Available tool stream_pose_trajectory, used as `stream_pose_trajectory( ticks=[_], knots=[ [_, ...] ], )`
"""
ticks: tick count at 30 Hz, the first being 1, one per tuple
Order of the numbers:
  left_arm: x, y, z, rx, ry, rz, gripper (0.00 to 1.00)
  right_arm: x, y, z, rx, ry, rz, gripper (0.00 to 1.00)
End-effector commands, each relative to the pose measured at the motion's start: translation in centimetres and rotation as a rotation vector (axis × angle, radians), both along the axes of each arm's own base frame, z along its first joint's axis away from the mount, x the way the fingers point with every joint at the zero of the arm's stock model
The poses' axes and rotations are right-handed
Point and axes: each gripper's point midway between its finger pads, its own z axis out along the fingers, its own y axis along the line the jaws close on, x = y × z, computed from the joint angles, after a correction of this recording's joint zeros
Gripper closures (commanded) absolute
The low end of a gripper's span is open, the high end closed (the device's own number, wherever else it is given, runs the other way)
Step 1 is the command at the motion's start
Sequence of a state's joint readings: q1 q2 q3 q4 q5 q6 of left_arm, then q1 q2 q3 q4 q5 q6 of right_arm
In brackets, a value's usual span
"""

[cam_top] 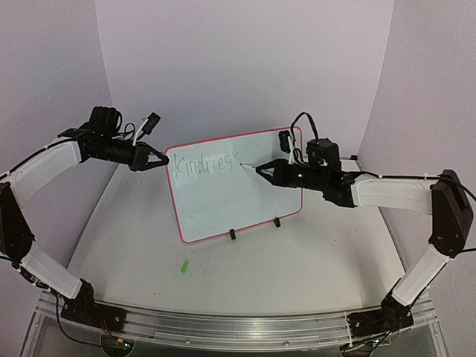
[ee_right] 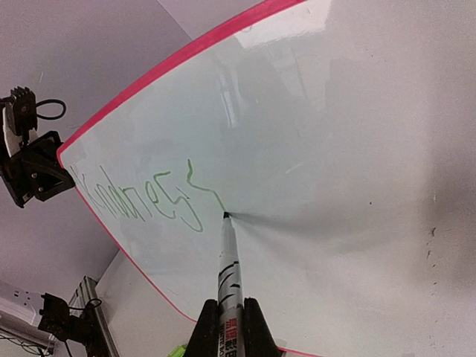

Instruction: Write a sentence on the whiteboard

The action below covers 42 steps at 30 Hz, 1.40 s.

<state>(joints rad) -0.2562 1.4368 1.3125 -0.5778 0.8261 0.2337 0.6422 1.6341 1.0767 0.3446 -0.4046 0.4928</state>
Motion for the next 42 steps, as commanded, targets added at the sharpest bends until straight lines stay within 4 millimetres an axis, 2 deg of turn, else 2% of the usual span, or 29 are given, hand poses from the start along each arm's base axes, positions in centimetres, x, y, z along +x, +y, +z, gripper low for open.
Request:
stream_pose_trajectory(
  ticks=[1, 18, 24, 34, 42],
  knots=[
    [-0.8, -0.3, 2.5, -0.034, -0.083, -0.033, 1.00, 0.4, -0.4, -0.1, -0.023, -0.009, -0.014, 1.00],
    [-0.7, -0.4, 2.4, -0.034, -0.082, -0.033, 1.00, 1.1, 1.2, 1.0, 0.024, -0.024, 0.033, 1.00],
    [-0.7, -0.4, 2.4, -0.035, -0.079, -0.034, 1.00, 0.3, 1.5, 3.0, 0.063, -0.056, 0.074, 1.00],
    [-0.7, -0.4, 2.2, -0.032, -0.079, -0.032, 1.00, -1.5, -0.3, 6.3, 0.089, -0.113, 0.048, 1.00],
    [-0.8, -0.4, 2.2, -0.028, -0.079, -0.032, 1.00, -2.1, -2.3, 7.3, 0.061, -0.135, 0.020, 1.00]
  ],
)
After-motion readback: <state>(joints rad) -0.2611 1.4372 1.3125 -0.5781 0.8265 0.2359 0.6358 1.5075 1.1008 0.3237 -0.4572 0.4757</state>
